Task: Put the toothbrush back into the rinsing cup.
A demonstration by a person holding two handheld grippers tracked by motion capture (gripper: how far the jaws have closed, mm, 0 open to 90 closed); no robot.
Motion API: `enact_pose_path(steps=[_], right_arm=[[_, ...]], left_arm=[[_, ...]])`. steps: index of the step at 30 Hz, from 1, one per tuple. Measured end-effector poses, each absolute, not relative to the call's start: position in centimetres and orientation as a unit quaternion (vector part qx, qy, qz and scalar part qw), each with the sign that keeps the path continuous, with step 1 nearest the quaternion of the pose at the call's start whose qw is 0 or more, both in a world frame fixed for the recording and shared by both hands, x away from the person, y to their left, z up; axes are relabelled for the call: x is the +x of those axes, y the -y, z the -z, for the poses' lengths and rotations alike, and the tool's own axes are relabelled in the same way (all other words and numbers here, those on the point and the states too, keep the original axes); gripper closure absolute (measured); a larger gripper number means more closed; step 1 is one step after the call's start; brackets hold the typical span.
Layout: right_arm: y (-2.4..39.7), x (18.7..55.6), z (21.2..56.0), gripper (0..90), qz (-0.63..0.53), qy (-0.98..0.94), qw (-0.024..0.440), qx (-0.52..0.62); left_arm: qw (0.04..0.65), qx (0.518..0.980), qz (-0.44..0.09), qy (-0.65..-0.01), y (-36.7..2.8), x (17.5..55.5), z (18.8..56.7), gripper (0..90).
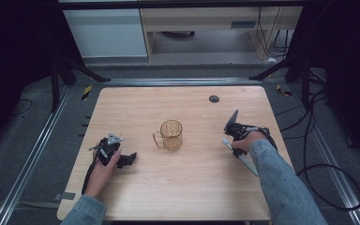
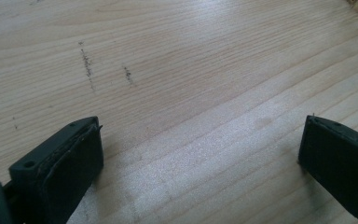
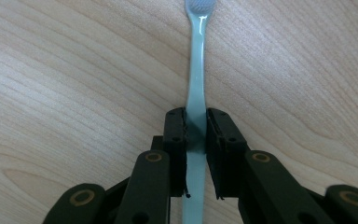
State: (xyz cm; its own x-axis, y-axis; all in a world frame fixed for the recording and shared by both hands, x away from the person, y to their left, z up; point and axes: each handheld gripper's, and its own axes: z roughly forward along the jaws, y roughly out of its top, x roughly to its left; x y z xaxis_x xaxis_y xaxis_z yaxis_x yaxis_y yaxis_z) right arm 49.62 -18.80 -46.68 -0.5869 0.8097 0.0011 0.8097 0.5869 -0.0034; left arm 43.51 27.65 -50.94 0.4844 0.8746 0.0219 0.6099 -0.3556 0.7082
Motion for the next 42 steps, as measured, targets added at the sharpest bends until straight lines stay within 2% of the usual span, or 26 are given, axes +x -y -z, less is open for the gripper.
enact_pose_path(steps=[12,19,33,42], right_arm=[[18.7,49.5,46.6,79.3,0.0,0.895,0.005,-0.447],[18.6,48.5,44.7,79.2,0.05,0.891,-0.01,-0.452],[17.9,46.4,40.8,79.2,0.177,0.888,-0.076,-0.417],[16.8,45.3,40.4,79.2,0.231,0.885,-0.104,-0.391]], left_arm=[[0.325,0.798,-0.203,-0.465,-27.7,43.5,50.9,0.0],[0.325,0.798,-0.203,-0.465,-27.7,43.5,50.9,0.0],[0.325,0.798,-0.203,-0.465,-27.7,43.5,50.9,0.0],[0.325,0.798,-0.203,-0.465,-27.7,43.5,50.9,0.0]])
